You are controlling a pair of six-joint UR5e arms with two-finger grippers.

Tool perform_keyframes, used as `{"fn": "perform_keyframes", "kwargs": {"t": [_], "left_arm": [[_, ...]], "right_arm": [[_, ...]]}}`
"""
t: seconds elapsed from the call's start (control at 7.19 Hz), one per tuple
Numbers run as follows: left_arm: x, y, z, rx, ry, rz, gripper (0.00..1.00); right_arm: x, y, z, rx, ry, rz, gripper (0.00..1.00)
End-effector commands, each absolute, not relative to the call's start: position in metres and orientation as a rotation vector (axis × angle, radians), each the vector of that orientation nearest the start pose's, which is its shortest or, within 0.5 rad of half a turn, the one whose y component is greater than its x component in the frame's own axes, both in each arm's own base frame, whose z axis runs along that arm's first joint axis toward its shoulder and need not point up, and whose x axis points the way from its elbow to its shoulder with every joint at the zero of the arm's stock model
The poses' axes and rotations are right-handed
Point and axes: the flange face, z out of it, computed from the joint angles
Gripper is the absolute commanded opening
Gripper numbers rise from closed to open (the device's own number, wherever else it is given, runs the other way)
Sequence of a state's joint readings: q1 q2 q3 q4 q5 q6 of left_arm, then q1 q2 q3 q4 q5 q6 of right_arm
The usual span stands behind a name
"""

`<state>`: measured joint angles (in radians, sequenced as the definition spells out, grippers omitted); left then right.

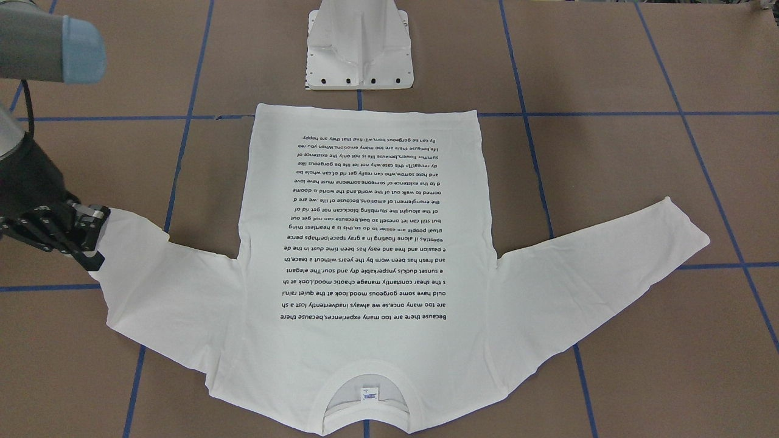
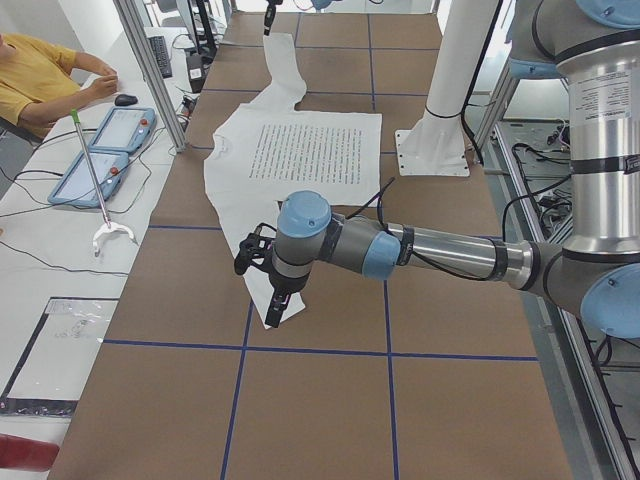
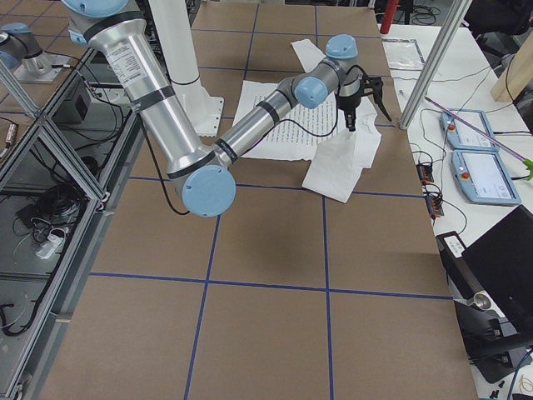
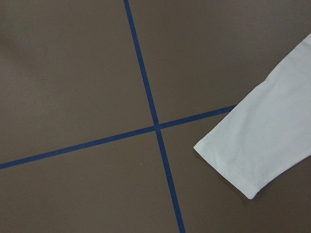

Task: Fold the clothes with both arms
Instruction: 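Grasp the sleeve cuff nearest the right gripper and lift it, then carry the sleeve across the shirt body toward the collar with the right gripper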

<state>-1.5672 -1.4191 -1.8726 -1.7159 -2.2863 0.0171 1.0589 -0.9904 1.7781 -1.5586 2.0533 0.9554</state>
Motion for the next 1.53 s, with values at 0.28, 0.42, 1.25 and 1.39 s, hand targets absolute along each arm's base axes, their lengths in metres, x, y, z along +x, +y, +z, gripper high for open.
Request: {"fn": "perform_keyframes", "kwargs": {"t": [0.28,0.42,1.25,1.39], "left_arm": [[-0.067,-0.439,0.571,0.273,0.708,0.117,1.00],[-0.067,-0.439,0.573,0.268,0.709,0.114,1.00],[-0.068,-0.441,0.574,0.267,0.700,0.111,1.00],[-0.068,-0.441,0.574,0.269,0.700,0.112,1.00]], "right_arm": [[-0.424,-0.619,0.069,0.277,-0.851,0.368,0.00],[-0.474,-0.623,0.043,0.259,-0.821,0.385,0.00],[-0.615,-0.615,-0.005,0.357,-0.809,0.444,0.64],[-0.624,-0.620,-0.011,0.356,-0.787,0.472,0.86]]}}
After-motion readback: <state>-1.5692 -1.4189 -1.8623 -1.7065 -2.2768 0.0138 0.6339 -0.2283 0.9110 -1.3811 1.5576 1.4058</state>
